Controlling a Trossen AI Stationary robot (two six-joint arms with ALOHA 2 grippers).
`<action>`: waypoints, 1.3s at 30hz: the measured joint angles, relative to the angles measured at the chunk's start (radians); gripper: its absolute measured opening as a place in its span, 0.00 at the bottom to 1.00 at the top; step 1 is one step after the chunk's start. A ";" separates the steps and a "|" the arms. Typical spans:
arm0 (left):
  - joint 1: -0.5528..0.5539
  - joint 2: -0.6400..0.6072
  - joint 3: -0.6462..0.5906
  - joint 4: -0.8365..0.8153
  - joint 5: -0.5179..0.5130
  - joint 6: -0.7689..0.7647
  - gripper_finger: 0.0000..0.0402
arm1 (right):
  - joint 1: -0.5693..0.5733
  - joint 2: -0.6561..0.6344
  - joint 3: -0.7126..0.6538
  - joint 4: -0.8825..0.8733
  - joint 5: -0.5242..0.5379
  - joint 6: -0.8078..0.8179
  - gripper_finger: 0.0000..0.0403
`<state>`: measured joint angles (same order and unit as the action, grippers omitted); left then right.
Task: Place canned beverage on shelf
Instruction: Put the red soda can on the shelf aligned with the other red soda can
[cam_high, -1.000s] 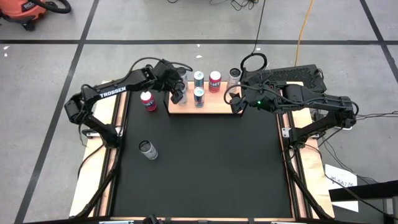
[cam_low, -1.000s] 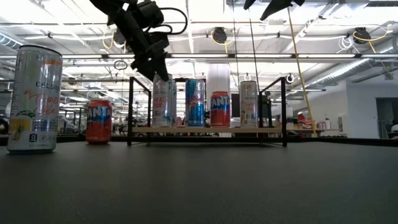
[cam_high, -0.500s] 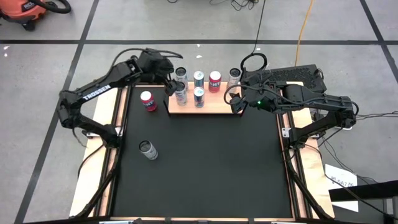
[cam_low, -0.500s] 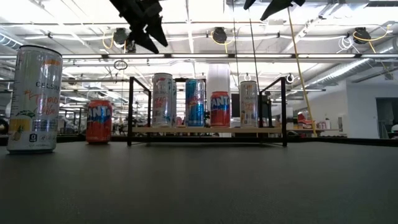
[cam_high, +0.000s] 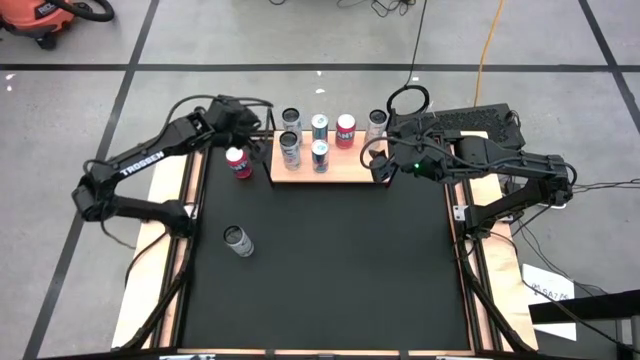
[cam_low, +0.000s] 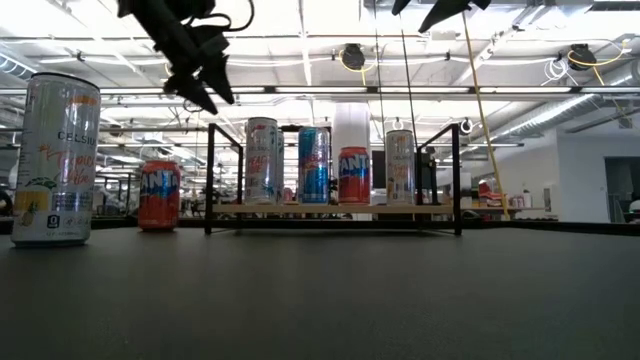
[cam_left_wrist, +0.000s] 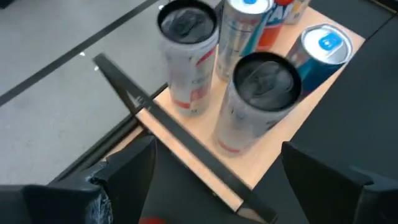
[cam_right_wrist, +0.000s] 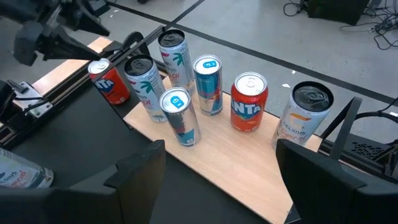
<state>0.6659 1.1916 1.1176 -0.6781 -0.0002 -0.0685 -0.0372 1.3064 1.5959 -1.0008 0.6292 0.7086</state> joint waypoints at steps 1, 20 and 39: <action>0.005 -0.017 -0.020 0.012 0.000 -0.003 0.85 | 0.000 0.000 0.000 0.000 0.000 -0.002 0.73; 0.174 -0.093 -0.186 0.031 0.025 -0.056 0.85 | -0.002 0.000 0.000 -0.002 -0.005 0.011 0.73; 0.214 -0.048 -0.187 -0.013 0.005 -0.083 0.85 | -0.002 0.000 0.000 -0.007 -0.003 0.039 0.73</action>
<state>0.8803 1.1431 0.9310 -0.6914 0.0044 -0.1513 -0.0395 1.3065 1.5959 -1.0079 0.6258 0.7479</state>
